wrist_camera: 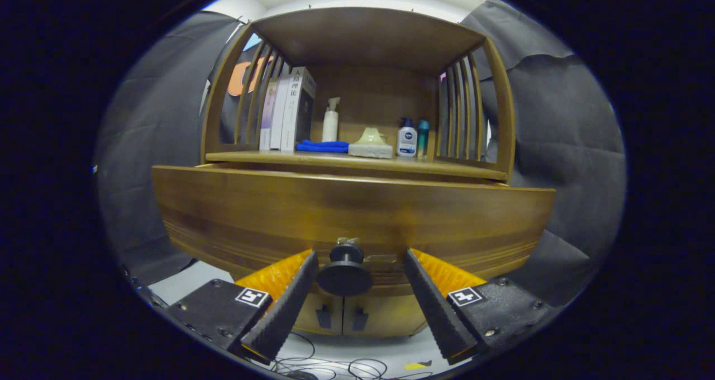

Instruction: Pull open the drawer, take out the items inside it, and place them on the countertop above the cabinet.

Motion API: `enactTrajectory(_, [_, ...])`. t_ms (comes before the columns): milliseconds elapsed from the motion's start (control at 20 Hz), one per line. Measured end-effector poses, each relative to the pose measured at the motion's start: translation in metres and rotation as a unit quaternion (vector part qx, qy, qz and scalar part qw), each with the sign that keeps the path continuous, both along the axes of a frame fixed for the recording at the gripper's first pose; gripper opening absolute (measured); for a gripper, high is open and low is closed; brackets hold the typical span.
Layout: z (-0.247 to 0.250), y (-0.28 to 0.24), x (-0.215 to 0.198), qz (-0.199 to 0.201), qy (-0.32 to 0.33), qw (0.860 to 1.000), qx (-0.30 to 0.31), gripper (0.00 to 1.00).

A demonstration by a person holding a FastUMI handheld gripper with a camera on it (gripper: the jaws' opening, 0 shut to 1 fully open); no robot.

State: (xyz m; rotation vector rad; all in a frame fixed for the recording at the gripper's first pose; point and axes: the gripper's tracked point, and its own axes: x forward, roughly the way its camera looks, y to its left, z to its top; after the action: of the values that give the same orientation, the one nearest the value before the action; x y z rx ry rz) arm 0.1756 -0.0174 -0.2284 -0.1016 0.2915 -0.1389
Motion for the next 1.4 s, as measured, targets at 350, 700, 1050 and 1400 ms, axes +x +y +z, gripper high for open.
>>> enactTrajectory(350, [-0.003,-0.004,0.042,-0.004,0.008,1.000,0.003,1.00])
enactTrajectory(700, [-0.004,-0.006,0.073,-0.006,0.008,1.000,0.000,1.00])
enactTrajectory(1050, [-0.005,-0.006,0.088,-0.014,0.004,1.000,-0.005,1.00])
enactTrajectory(1400, [0.011,0.003,0.077,0.011,0.007,1.000,-0.025,1.00])
